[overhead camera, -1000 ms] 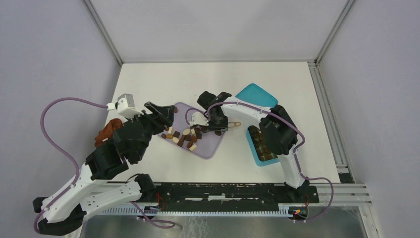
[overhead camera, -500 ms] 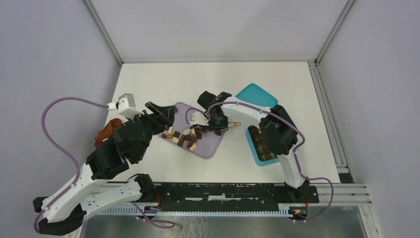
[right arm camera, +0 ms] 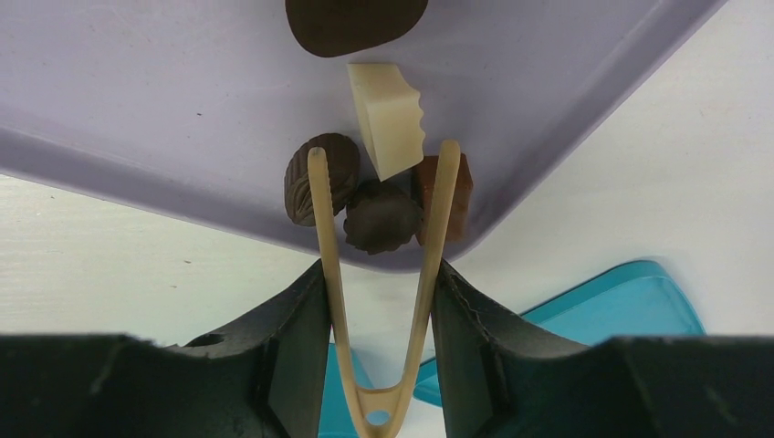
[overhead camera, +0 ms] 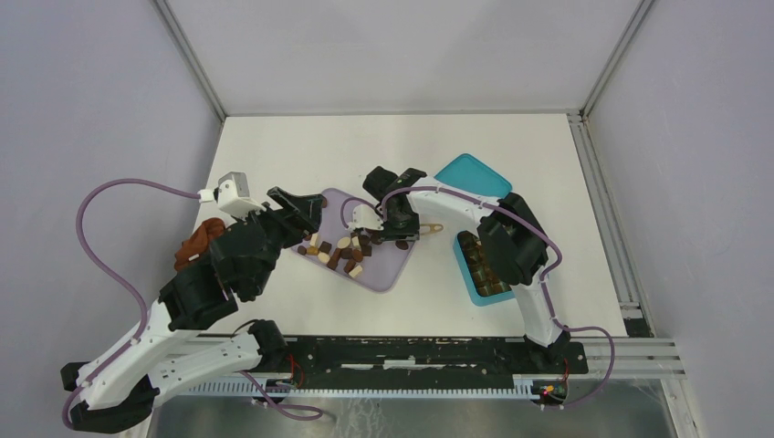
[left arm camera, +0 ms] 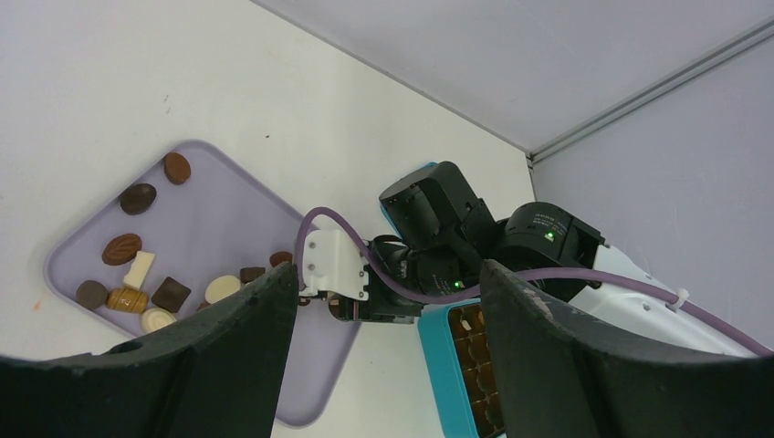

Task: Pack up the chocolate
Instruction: Pick up the fake chocolate from the plate.

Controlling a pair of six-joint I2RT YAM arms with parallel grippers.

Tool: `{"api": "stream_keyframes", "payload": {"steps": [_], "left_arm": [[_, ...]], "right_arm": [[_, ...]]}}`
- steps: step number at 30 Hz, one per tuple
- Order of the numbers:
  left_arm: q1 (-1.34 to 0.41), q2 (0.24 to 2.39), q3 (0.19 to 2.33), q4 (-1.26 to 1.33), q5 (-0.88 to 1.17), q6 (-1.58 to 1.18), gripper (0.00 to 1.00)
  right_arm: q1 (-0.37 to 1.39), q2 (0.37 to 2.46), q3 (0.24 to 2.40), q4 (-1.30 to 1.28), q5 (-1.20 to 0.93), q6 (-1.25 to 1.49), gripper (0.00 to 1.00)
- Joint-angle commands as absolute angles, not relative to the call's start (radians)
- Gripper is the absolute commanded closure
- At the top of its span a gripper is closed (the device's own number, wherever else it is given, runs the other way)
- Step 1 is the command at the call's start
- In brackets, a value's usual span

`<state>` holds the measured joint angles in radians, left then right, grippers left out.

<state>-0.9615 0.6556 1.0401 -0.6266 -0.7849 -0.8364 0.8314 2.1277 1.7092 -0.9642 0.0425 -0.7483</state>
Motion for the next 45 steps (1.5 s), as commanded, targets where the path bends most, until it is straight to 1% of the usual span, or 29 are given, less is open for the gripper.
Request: {"api": "stream_keyframes", "payload": {"steps": [1, 13, 19, 22, 26, 28, 30, 39, 45], "left_arm": [[-0.963, 0.66, 1.041, -0.604, -0.813, -0.865, 0.22], [-0.963, 0.661, 1.046, -0.603, -0.813, -0.864, 0.22], [-0.963, 0.664, 1.048, -0.602, -0.815, -0.861, 0.22], [-0.962, 0.669, 1.052, -0.599, -0.813, -0.858, 0.22], [-0.962, 0.669, 1.052, -0.6, -0.813, -0.857, 0.22], [-0.962, 0.667, 1.052, -0.599, -0.811, -0.857, 0.22], [-0.964, 0.666, 1.052, -0.599, -0.811, -0.858, 0.22], [-0.962, 0.663, 1.051, -0.599, -0.807, -0.861, 0.22], [-0.964, 0.66, 1.046, -0.597, -0.806, -0.864, 0.22]], "right_arm": [[0.835, 2.146, 1.746, -0.977, 0.034, -0.741, 0.53], [0.834, 2.174, 1.744, -0.977, 0.052, -0.739, 0.53], [0.834, 2.171, 1.748, -0.977, 0.049, -0.741, 0.55], [0.834, 2.173, 1.747, -0.978, 0.049, -0.739, 0.58], [0.835, 2.17, 1.743, -0.979, 0.048, -0.739, 0.68], [0.834, 2.164, 1.743, -0.979, 0.044, -0.739, 0.75], [0.834, 2.157, 1.743, -0.978, 0.039, -0.738, 0.78], [0.831, 2.078, 1.743, -0.977, 0.002, -0.735, 0.81], [0.813, 2.009, 1.724, -0.982, -0.099, -0.732, 0.82]]}}
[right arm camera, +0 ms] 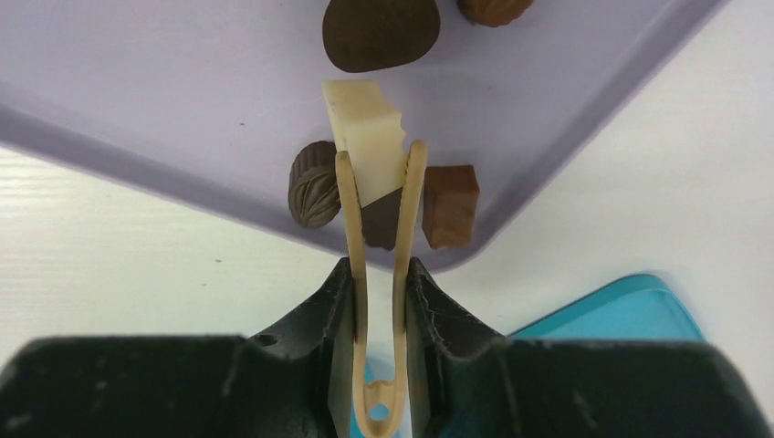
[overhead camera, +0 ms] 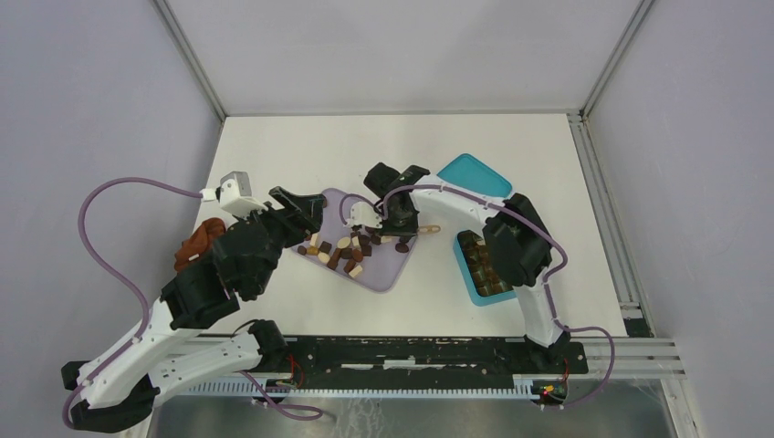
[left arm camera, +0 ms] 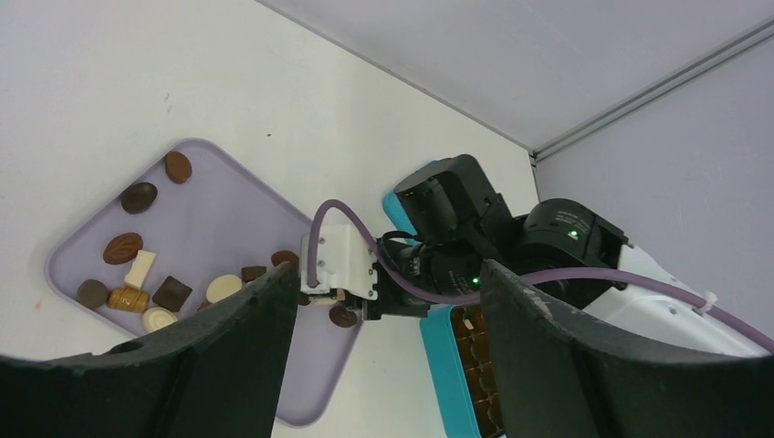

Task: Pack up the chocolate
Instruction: Pick up the fake chocolate from the plate.

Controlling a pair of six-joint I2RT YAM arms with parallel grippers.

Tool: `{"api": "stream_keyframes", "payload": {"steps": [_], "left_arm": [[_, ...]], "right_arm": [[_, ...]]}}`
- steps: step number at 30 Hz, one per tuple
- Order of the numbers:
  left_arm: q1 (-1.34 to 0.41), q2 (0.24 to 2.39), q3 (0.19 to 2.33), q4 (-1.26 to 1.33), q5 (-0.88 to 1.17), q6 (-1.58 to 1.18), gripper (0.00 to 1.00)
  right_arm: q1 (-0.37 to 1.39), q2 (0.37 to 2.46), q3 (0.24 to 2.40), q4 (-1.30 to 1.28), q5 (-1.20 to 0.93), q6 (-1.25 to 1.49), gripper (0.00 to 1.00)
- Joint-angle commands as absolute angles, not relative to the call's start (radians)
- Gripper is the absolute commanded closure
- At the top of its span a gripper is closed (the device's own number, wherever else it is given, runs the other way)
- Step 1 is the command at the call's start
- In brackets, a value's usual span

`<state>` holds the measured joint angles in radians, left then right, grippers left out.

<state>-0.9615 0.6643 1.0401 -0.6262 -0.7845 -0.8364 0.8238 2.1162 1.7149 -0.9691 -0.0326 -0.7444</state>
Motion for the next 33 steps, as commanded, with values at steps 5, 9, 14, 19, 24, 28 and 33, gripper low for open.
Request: {"api": "stream_keyframes", "payload": {"steps": [5, 9, 14, 19, 24, 28, 33], "left_arm": [[-0.962, 0.668, 1.047, -0.588, -0.802, -0.859, 0.22], [-0.963, 0.67, 1.049, -0.589, -0.798, -0.859, 0.22], [-0.962, 0.673, 1.044, -0.577, -0.797, -0.859, 0.22], [-0.963, 0.714, 1.049, -0.548, -0.781, -0.844, 0.22], [-0.963, 0.761, 1.06, -0.518, -0.749, -0.835, 0.22], [-0.963, 0.794, 1.02, -0.44, -0.677, -0.86, 0.21], [-0.963, 0.88, 0.927, -0.301, -0.523, -0.943, 0.22]], "right_arm": [[0.802, 1.955, 1.714, -0.983, -0.137, -0.728, 0.82], [0.781, 1.903, 1.691, -0.992, -0.183, -0.726, 0.82], [0.733, 1.795, 1.621, -0.995, -0.234, -0.726, 0.82], [0.681, 1.711, 1.546, -0.995, -0.264, -0.724, 0.82], [0.62, 1.663, 1.509, -1.002, -0.295, -0.716, 0.82], [0.568, 1.601, 1.474, -1.004, -0.308, -0.719, 0.82], [0.495, 1.511, 1.393, -1.015, -0.311, -0.739, 0.82]]}}
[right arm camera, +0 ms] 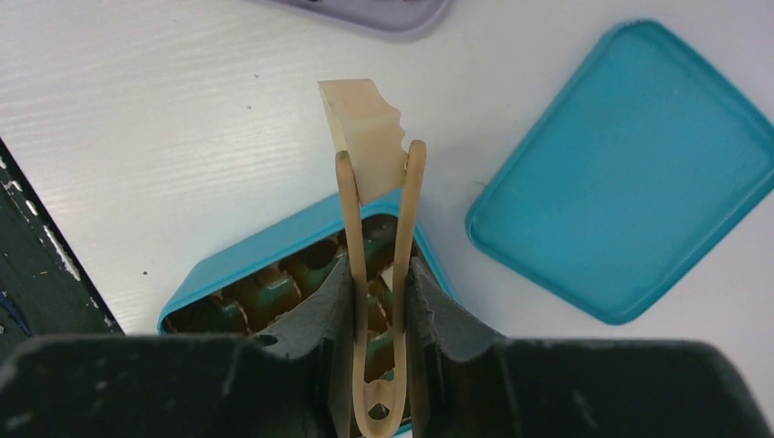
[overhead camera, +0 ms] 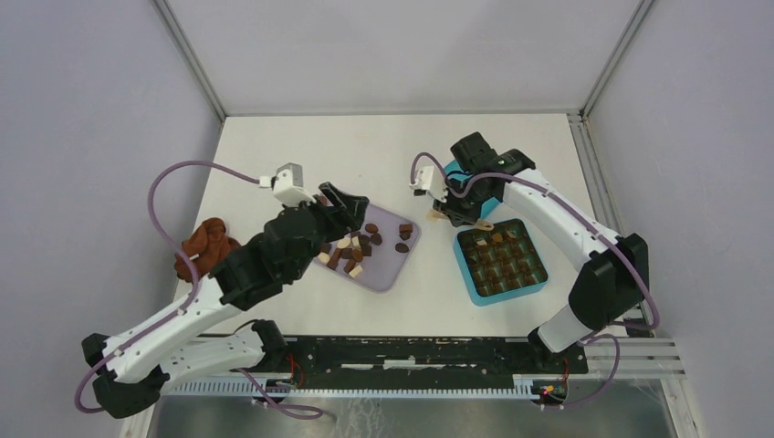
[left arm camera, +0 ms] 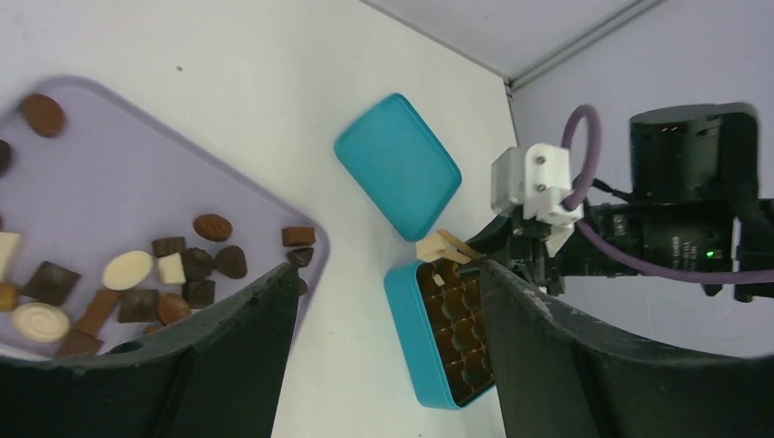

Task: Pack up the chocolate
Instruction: Pick up the fake chocolate from the plate, then adjust the packing box at the center of the board.

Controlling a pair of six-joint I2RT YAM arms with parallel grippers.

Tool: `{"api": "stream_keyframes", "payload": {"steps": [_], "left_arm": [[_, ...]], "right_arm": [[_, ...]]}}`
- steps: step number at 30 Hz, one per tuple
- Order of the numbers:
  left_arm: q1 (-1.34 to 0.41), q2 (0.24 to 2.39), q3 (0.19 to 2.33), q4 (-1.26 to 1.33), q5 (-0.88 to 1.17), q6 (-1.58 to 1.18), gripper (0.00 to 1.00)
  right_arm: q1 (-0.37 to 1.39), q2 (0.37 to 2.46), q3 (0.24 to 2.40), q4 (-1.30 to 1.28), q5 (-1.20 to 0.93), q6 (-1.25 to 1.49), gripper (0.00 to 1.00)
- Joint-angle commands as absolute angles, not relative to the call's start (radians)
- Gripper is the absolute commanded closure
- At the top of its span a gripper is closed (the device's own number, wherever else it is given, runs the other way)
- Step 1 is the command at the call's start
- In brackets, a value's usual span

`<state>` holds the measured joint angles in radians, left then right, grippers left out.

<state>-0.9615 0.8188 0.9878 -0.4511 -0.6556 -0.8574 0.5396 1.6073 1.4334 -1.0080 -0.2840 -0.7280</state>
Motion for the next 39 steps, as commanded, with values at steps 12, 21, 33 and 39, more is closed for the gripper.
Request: {"api": "stream_keyframes", "payload": {"steps": [12, 21, 33, 39], "left_arm": [[-0.972, 1.211, 0.956, -0.083, -0.264, -1.007, 0.25], [-1.032, 1.553, 1.127, -0.142, -0.204, -1.05, 0.44], [-1.099, 1.939, 1.516, -0.5, -0.259, -1.103, 0.66], [-1.103, 1.995, 1.572, -0.523, -0.252, -1.102, 0.65]], "right_arm": [[0.209, 1.306, 1.193, -1.076, -0.353, -0.85, 0.82], [0.011, 1.23, 1.089, -1.117, -0.364, -0.958, 0.82], [-0.083, 1.209, 1.011, -1.104, -0.378, -1.0, 0.82], [-0.101, 1.221, 1.005, -1.099, -0.387, -1.011, 0.82]]}}
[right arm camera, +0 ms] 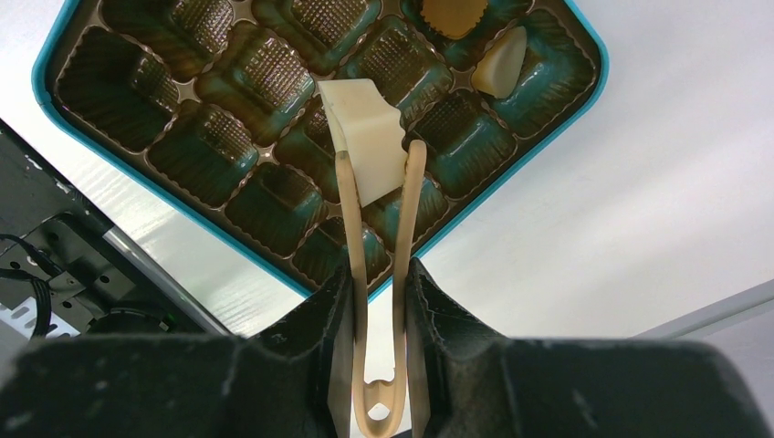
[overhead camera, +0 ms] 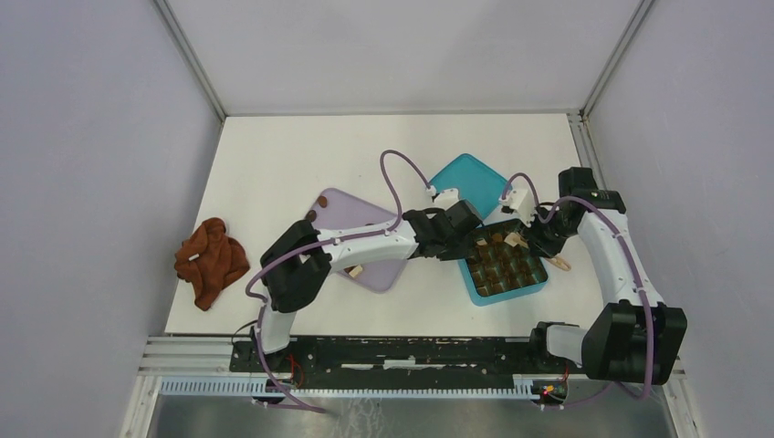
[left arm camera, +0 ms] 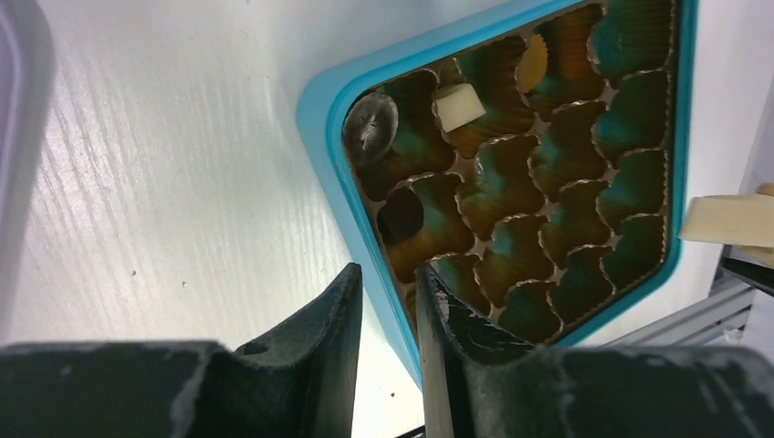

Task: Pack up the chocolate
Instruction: Adjust the packing box at the center of the board.

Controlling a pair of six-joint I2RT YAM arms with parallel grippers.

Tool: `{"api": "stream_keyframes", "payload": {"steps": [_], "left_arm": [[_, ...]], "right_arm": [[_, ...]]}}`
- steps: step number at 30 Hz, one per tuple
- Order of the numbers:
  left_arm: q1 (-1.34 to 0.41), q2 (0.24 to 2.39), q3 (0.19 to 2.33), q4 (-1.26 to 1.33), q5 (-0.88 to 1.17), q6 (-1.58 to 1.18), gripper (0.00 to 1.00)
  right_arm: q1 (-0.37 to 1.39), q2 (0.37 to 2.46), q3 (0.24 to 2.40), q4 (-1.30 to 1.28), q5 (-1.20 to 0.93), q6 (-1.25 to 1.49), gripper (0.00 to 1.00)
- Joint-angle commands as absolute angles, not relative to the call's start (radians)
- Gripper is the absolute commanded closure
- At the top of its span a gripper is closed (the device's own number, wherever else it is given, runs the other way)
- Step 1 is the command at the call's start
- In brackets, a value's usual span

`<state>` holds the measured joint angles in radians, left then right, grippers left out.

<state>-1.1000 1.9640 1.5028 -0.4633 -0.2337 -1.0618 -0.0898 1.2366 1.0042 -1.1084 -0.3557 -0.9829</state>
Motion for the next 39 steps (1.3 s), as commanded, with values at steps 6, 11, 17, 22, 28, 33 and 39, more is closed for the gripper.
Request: {"api": "stream_keyframes", "payload": {"steps": [6, 11, 17, 22, 28, 33, 39], "left_arm": [[-1.106, 2.04, 1.599, -0.565, -0.247, -1.121, 0.64], [-1.105, 2.105, 1.675, -0.617, -0.25, -1.108, 0.64], [-1.104, 2.151, 1.733, -0.629, -0.251, -1.089, 0.76], [-1.105, 2.14, 1.742, -0.636, -0.288, -1.076, 0.91], [-1.111, 2.082, 1.738, -0.641, -0.385, -1.049, 0.98], [-1.129, 2.043, 1.738, -0.644, -0.506, -1.028, 0.98], [-1.163, 2.003, 1.723, -0.647, -0.696, -1.005, 0.98]], "right_arm": [[-0.111, 1.24, 1.013, -1.095, -0.398, -1.019, 0.82], [-0.117, 1.249, 1.018, -1.097, -0.404, -1.026, 0.82], [-0.128, 1.25, 1.021, -1.106, -0.406, -1.038, 0.82], [-0.129, 1.258, 1.02, -1.124, -0.421, -1.044, 0.82], [-0.128, 1.257, 1.046, -1.153, -0.453, -1.049, 0.82], [-0.129, 1.267, 1.095, -1.196, -0.501, -1.055, 0.82], [-0.128, 1.273, 1.176, -1.251, -0.553, -1.06, 0.82]]}}
